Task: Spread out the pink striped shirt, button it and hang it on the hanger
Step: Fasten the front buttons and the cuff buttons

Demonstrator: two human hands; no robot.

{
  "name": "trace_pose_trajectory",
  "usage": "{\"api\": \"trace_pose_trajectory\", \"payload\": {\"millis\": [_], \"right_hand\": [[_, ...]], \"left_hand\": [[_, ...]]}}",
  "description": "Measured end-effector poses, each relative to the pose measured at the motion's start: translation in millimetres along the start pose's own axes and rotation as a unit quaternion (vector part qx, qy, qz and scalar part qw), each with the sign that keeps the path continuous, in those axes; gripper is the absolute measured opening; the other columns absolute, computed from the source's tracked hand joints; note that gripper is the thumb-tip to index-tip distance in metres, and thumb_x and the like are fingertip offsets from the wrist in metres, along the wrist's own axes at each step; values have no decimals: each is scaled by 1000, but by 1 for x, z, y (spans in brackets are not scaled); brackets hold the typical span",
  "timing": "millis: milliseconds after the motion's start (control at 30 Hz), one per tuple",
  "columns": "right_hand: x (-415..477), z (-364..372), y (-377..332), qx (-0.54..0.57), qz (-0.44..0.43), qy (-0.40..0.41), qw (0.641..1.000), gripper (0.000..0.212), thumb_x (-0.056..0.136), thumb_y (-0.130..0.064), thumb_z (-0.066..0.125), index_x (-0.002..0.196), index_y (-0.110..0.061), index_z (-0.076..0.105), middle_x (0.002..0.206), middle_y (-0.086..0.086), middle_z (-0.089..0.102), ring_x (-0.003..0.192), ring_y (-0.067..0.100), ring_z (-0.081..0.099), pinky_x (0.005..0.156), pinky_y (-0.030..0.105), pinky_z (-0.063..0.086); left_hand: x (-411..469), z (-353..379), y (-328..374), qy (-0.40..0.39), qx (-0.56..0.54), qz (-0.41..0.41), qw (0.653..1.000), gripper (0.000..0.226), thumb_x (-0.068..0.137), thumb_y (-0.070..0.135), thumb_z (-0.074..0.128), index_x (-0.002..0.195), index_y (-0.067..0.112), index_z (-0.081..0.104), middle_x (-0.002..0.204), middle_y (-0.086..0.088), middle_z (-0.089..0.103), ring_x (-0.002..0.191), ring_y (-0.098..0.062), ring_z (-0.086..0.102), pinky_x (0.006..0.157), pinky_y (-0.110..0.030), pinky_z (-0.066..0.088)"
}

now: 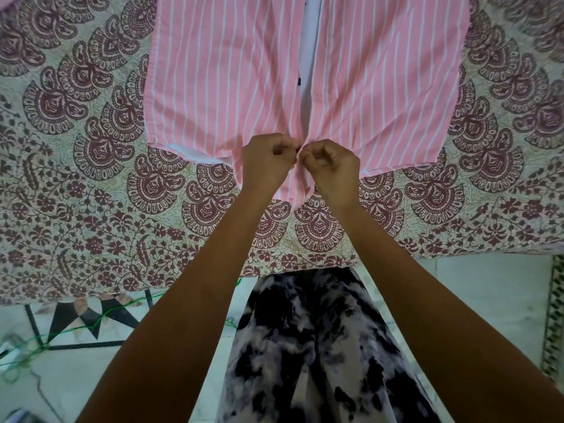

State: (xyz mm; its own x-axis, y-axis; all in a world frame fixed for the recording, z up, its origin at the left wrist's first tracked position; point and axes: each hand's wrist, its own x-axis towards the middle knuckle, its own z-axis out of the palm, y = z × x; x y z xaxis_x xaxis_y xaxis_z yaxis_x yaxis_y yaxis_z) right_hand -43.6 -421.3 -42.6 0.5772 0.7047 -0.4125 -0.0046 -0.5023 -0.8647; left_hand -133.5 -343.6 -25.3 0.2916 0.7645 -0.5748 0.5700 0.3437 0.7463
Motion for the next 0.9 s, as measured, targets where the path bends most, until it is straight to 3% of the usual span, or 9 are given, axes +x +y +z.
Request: {"api": "trace_pose_trajectory", "payload": {"millis": [100, 200, 333, 433, 500, 600, 733, 833, 900], "right_hand": [[-2, 3, 2, -34, -10, 24, 999, 6, 77, -10, 65, 80, -5, 66, 72, 2, 67, 67, 15, 65, 68, 30, 53], [-6, 8, 1, -119, -57, 53, 990, 16, 80, -20, 66, 86, -5, 66, 77, 5, 71, 68, 16, 66, 64, 29, 52], [-10, 14, 3, -169, -77, 120, 975, 17, 83, -22, 63, 88, -7, 67, 78, 6, 72, 71, 21, 68, 61, 33, 52], [-13, 17, 3, -173, -76, 146, 971, 13, 83, -18, 63, 87, -7, 68, 77, 6, 73, 71, 20, 68, 59, 29, 48], [-13, 17, 2, -156, -59, 148, 975, 12, 83, -16, 62, 85, -6, 68, 75, 5, 72, 69, 18, 67, 58, 26, 45], [-9, 17, -4, -108, -21, 134, 985, 11, 83, -14, 62, 82, -5, 68, 73, 6, 71, 65, 14, 63, 60, 25, 47], [0, 18, -11, -70, 77, 129, 986, 10, 80, -13, 63, 76, -7, 70, 70, 8, 70, 68, 21, 64, 65, 28, 47], [11, 11, -17, 66, 222, 83, 969, 15, 75, -5, 62, 64, -13, 69, 61, 7, 64, 63, 21, 58, 65, 32, 50], [17, 2, -22, 171, 293, 29, 940, 19, 77, 1, 60, 64, -11, 65, 52, 3, 61, 57, 17, 55, 58, 25, 47]], "left_hand": [[-1, 2, 1, 0, -22, -24, 999, 17, 65, 17, 58, 75, 18, 73, 63, -7, 69, 74, -31, 68, 78, -48, 56], [-5, 5, 4, -7, -69, -60, 996, 6, 68, 17, 67, 68, 16, 72, 78, -22, 70, 84, -35, 68, 81, -49, 55], [-5, 10, 3, 15, -91, -69, 993, 4, 73, 14, 72, 76, 15, 70, 81, -17, 70, 81, -29, 69, 82, -46, 55], [-2, 14, 1, 22, -87, -72, 993, 20, 74, 10, 67, 62, 26, 66, 72, -11, 68, 71, -24, 65, 79, -43, 55], [0, 16, -1, 35, -95, -79, 992, 23, 79, 6, 65, 64, 23, 63, 66, -8, 65, 65, -21, 61, 74, -40, 54], [3, 19, -6, 64, -105, -83, 989, 19, 80, 8, 65, 67, 20, 61, 64, -5, 63, 63, -20, 61, 74, -42, 56], [7, 22, -9, 78, -84, -72, 991, 26, 80, 7, 63, 64, 26, 58, 58, 3, 62, 58, -17, 60, 72, -43, 57], [9, 20, -12, 59, -63, -35, 996, 26, 81, 5, 60, 65, 26, 57, 61, 2, 62, 61, -17, 59, 68, -36, 55], [10, 14, -13, 39, -27, 30, 998, 12, 81, 11, 59, 72, 19, 58, 62, 4, 61, 58, -10, 57, 65, -28, 51]]}}
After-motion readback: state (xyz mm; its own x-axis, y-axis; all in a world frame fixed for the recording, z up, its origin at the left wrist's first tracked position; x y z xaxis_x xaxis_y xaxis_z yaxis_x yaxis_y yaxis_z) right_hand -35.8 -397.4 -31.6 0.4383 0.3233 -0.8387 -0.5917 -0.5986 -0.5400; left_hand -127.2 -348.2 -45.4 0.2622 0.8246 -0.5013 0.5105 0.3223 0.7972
